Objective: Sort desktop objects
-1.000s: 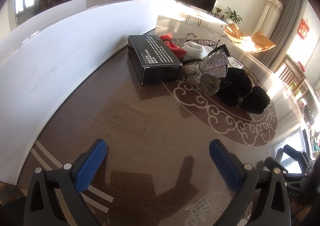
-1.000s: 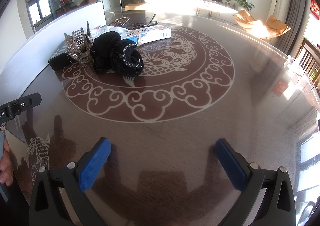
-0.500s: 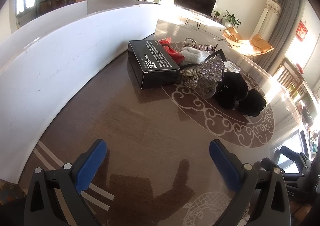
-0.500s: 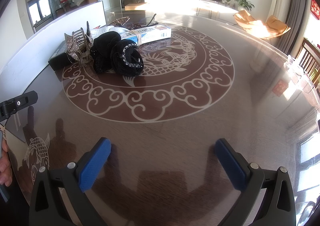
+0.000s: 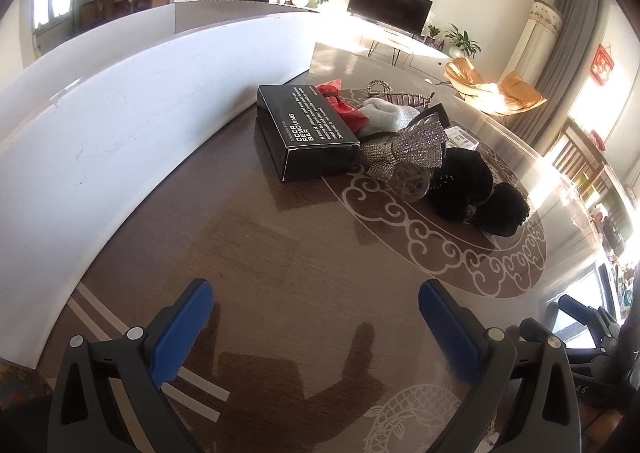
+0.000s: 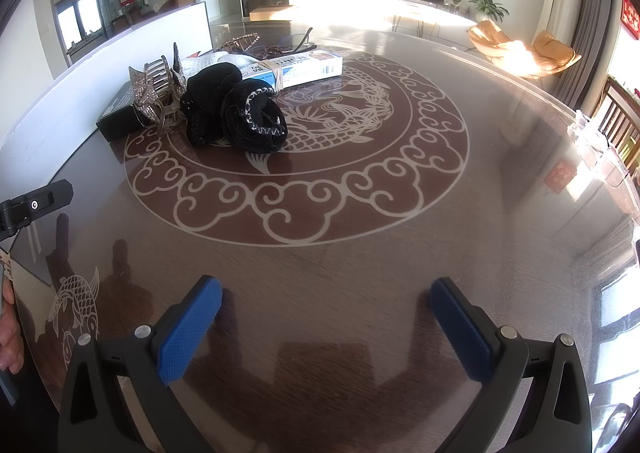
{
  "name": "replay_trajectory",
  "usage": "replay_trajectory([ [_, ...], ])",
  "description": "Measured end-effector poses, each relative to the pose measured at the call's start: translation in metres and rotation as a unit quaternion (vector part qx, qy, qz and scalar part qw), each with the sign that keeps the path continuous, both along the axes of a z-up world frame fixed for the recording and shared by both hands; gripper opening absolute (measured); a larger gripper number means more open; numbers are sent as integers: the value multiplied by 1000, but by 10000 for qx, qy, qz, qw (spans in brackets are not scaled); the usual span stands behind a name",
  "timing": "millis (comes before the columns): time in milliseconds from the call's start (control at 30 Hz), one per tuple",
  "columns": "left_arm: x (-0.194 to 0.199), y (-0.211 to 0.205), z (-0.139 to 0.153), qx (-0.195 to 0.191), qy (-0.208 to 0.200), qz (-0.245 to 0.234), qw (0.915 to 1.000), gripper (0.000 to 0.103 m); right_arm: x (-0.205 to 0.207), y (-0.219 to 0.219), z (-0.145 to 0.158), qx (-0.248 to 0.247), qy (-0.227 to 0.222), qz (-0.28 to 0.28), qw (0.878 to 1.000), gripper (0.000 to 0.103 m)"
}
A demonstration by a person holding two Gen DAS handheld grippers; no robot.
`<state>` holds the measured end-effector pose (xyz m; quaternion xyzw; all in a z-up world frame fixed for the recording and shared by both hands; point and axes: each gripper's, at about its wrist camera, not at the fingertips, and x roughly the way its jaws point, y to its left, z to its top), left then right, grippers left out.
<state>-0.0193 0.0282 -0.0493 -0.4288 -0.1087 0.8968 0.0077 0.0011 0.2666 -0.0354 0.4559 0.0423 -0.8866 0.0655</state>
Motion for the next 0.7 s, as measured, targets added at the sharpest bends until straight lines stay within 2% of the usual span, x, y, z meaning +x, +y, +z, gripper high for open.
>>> replay_trajectory([
  [500,0,-3,1,75,60,17,10000,103,0,0,0,0,0,-1,10000,103],
  [700,1,-15,0,321,58,204,9993,103,0,0,0,-3,-3,-1,10000,103],
])
